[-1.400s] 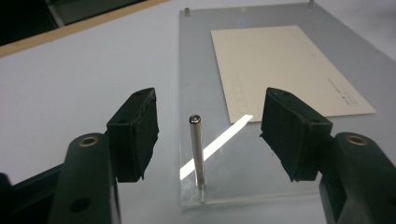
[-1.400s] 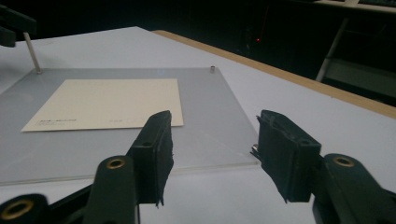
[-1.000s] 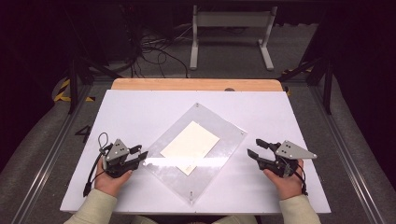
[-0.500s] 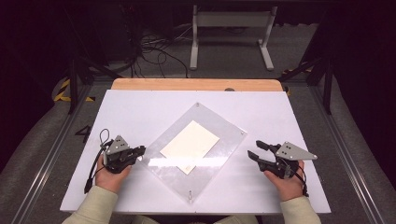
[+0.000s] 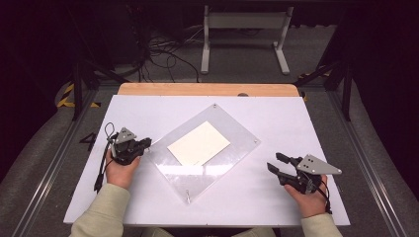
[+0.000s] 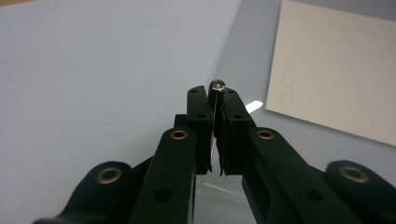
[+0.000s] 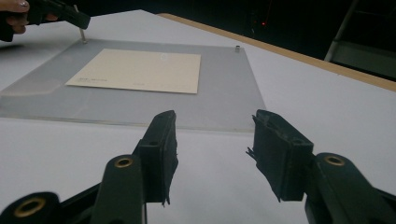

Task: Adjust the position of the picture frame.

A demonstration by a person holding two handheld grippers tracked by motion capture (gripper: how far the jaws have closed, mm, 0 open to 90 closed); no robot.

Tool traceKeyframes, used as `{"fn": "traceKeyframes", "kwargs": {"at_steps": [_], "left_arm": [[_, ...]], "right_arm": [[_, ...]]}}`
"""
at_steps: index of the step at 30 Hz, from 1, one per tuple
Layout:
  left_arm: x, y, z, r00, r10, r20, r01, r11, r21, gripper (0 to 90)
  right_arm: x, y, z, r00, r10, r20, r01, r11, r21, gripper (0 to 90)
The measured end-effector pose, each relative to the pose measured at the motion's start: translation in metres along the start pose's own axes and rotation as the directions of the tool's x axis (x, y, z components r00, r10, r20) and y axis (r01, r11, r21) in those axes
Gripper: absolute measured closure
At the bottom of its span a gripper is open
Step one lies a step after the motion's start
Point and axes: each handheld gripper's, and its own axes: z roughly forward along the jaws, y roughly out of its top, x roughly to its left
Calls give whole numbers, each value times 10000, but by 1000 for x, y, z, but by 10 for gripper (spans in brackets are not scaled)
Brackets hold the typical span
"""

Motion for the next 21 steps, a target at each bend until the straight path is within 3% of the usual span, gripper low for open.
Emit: {"fn": "traceKeyframes", "kwargs": {"at_steps": [6, 8, 10, 13, 15, 17, 18, 19, 20, 21], "left_arm": [[2, 3, 4, 9993, -106, -350, 107, 9999, 30, 838], [1, 5, 0, 9980, -116, -626, 105, 9998, -173, 660], [-1, 6, -8, 9978, -190, -635, 170, 9994, -315, 501], [-7, 8, -19, 9986, -4, -536, -21, 9989, -461, 435], [-18, 11, -32, 9966, 534, -627, -577, 9959, -699, 407], [-31, 13, -45, 9957, 895, -255, -917, 9904, -1031, 390], [-42, 14, -52, 9937, 1036, 438, -976, 9878, -1211, 390], [-42, 14, -52, 9937, 1036, 438, -976, 9878, -1211, 391], [-57, 14, -58, 9813, 1396, 1323, -1225, 9840, -1295, 394], [-57, 14, -58, 9813, 1396, 1323, -1225, 9840, -1295, 402]], "right_arm": [[0, -2, -3, 10000, 38, 64, -38, 10000, 41, 486], [0, -1, -2, 10000, 49, 45, -49, 10000, 35, 486], [0, -1, -1, 10000, 26, 7, -26, 10000, 46, 486], [0, 0, 1, 10000, -24, -44, 24, 10000, 21, 485], [1, 1, 2, 9999, -48, -104, 48, 10000, -20, 485], [1, 3, 5, 9998, -86, -184, 85, 10000, -37, 484], [1, 3, 6, 9998, -101, -197, 101, 9999, -17, 484], [2, 4, 7, 9997, -112, -219, 112, 9999, -30, 484], [2, 4, 8, 9996, -145, -255, 144, 9999, -26, 483], [2, 4, 8, 9996, -145, -255, 144, 9999, -26, 483]]}}
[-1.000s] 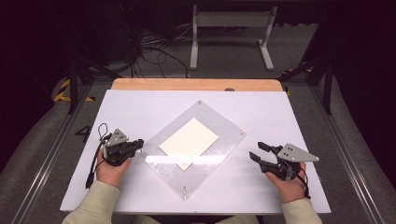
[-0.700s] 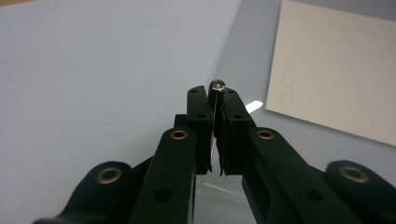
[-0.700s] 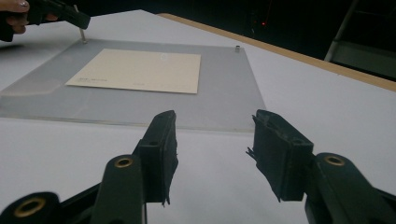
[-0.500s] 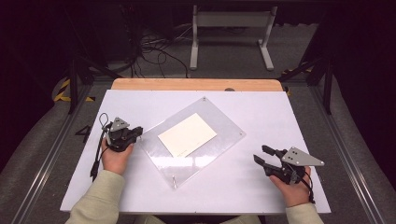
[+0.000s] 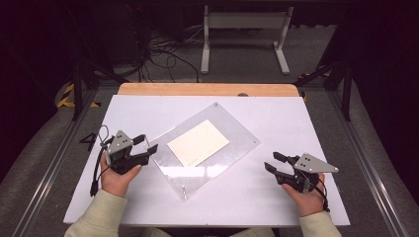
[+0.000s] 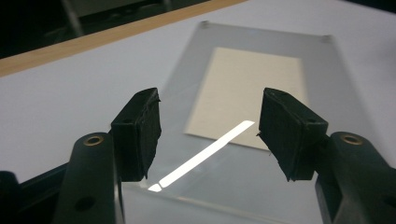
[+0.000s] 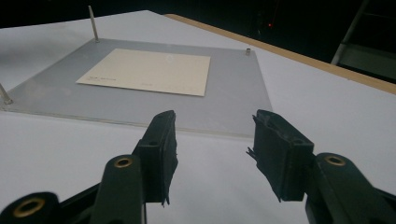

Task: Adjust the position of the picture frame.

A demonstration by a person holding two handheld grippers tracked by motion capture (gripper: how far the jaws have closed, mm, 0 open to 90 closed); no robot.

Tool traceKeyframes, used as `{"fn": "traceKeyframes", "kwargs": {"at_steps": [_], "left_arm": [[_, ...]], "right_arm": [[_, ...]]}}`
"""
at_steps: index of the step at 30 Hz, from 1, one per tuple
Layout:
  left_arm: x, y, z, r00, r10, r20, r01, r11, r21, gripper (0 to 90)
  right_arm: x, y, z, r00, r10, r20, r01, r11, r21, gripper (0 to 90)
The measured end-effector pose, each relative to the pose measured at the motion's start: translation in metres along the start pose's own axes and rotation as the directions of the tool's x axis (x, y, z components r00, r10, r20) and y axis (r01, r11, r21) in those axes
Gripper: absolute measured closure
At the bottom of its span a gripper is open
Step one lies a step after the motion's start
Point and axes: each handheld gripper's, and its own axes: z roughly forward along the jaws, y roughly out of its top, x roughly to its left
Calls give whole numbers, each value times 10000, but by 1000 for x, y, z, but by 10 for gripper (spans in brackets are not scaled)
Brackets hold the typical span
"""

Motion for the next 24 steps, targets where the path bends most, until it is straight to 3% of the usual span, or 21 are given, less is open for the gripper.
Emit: {"fn": "traceKeyframes", "kwargs": {"at_steps": [2, 4, 5, 9, 12, 13, 18, 20, 21, 24], "left_arm": [[-15, 1, 0, 9973, 261, 688, -266, 9996, 67, 410], [-27, 1, -1, 9907, 484, 1270, -494, 9988, 46, 418], [-35, 0, -1, 9829, 618, 1736, -627, 9980, -5, 424], [-51, -3, 0, 9622, 758, 2615, -781, 9969, -15, 431], [-59, -6, 2, 9513, 955, 2931, -1030, 9946, 104, 444], [-59, -6, 2, 9513, 955, 2931, -1030, 9946, 104, 447], [-66, -14, 13, 9364, 1130, 3321, -1393, 9887, 562, 477], [-67, -15, 15, 9342, 1159, 3374, -1452, 9874, 628, 488], [-70, -16, 19, 9272, 1232, 3538, -1641, 9825, 877, 487], [-74, -20, 27, 9184, 1360, 3715, -1987, 9706, 1358, 485]], "right_arm": [[0, 1, 1, 10000, -49, -40, 49, 10000, -12, 482], [0, 2, 2, 10000, -60, -73, 60, 10000, -8, 482], [0, 2, 3, 9999, -51, -110, 51, 10000, -26, 479], [0, 2, 4, 9999, -61, -160, 60, 10000, -47, 478], [0, 2, 4, 9999, -74, -147, 74, 10000, -39, 477], [1, 2, 4, 9999, -87, -135, 87, 10000, -17, 477], [1, 2, 4, 9998, -85, -156, 85, 10000, -6, 476], [1, 2, 5, 9998, -76, -162, 76, 10000, -3, 475], [1, 1, 5, 9998, -51, -177, 51, 10000, -16, 475], [1, 1, 5, 9998, -38, -196, 39, 10000, 18, 475]]}}
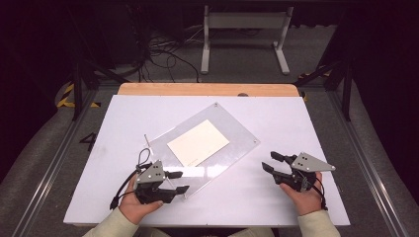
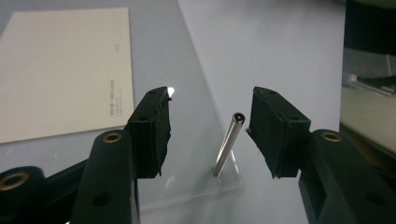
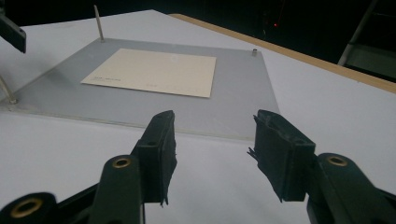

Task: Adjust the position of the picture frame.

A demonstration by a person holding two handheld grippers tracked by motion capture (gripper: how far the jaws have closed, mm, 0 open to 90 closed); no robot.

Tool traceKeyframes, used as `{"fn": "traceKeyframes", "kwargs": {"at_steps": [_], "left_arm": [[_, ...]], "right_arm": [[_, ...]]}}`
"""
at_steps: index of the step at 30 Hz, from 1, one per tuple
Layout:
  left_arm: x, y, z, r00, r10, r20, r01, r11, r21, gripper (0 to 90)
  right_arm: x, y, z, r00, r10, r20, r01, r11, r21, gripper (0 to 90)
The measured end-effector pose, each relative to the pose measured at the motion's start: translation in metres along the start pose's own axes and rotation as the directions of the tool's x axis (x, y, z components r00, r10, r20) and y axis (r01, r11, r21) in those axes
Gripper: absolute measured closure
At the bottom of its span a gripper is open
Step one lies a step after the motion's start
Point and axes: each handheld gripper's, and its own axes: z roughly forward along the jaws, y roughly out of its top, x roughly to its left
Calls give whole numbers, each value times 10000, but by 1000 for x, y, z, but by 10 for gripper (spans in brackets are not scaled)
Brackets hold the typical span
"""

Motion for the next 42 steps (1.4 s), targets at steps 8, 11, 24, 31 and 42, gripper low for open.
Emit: {"fn": "traceKeyframes", "kwargs": {"at_steps": [8, 11, 24, 31, 42], "left_arm": [[-1, -3, 9, 9999, 162, 0, -161, 9980, 615, 643], [-1, -4, 11, 9989, 249, 385, -275, 9974, 666, 767], [2, -3, 3, 9988, 460, 143, -471, 9952, 863, 850], [29, -12, -20, 9896, -678, -1271, 753, 9956, 557, 851], [63, -30, -51, 9114, -2329, -3394, 2252, 9723, -624, 851]], "right_arm": [[0, 0, 0, 10000, 25, -28, -25, 10000, 4, 476], [0, 0, 1, 10000, 40, -43, -40, 10000, 22, 476], [0, 0, 2, 9998, 66, -161, -66, 10000, 21, 484], [0, 0, 2, 9997, 85, -224, -84, 10000, 29, 491], [1, 1, 4, 9995, 48, -325, -44, 9999, 115, 501]]}}
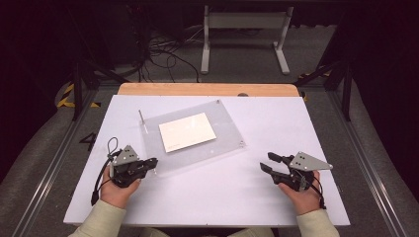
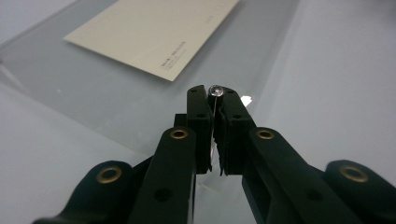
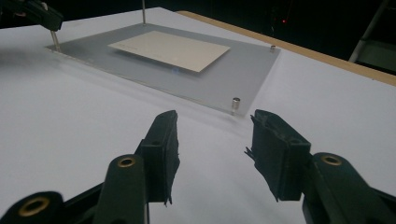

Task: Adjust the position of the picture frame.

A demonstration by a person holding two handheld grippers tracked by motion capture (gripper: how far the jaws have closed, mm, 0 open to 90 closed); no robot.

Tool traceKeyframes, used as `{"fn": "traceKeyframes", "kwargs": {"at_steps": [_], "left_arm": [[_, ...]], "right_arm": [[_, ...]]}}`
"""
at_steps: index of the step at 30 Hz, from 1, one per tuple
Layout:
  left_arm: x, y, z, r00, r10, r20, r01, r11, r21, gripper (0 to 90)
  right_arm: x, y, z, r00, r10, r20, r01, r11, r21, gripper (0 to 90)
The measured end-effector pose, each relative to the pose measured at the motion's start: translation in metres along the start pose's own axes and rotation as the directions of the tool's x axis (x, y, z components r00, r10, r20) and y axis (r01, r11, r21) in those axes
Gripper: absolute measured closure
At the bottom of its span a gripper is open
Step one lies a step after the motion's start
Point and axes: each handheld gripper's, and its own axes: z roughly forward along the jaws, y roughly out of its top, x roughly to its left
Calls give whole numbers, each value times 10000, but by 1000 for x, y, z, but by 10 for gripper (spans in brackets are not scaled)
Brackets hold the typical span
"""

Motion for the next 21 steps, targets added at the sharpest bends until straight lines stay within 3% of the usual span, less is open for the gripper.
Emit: {"fn": "traceKeyframes", "kwargs": {"at_steps": [2, 8, 16, 21], "left_arm": [[9, -2, -1, 9976, -444, -527, 433, 9988, -212, 851], [18, -6, 3, 9881, -683, -1377, 680, 9977, -63, 850], [20, -11, 6, 9882, -755, -1331, 767, 9971, 32, 832], [19, -13, 6, 9915, -755, -1057, 751, 9971, -78, 727]], "right_arm": [[0, 0, 1, 10000, 28, -16, -28, 10000, 13, 502], [1, 0, 3, 9999, -57, -85, 59, 9997, 232, 546], [1, 9, 14, 9996, 18, -284, 4, 9972, 753, 624], [-4, 28, 33, 9970, -29, -776, 144, 9888, 1483, 616]]}}
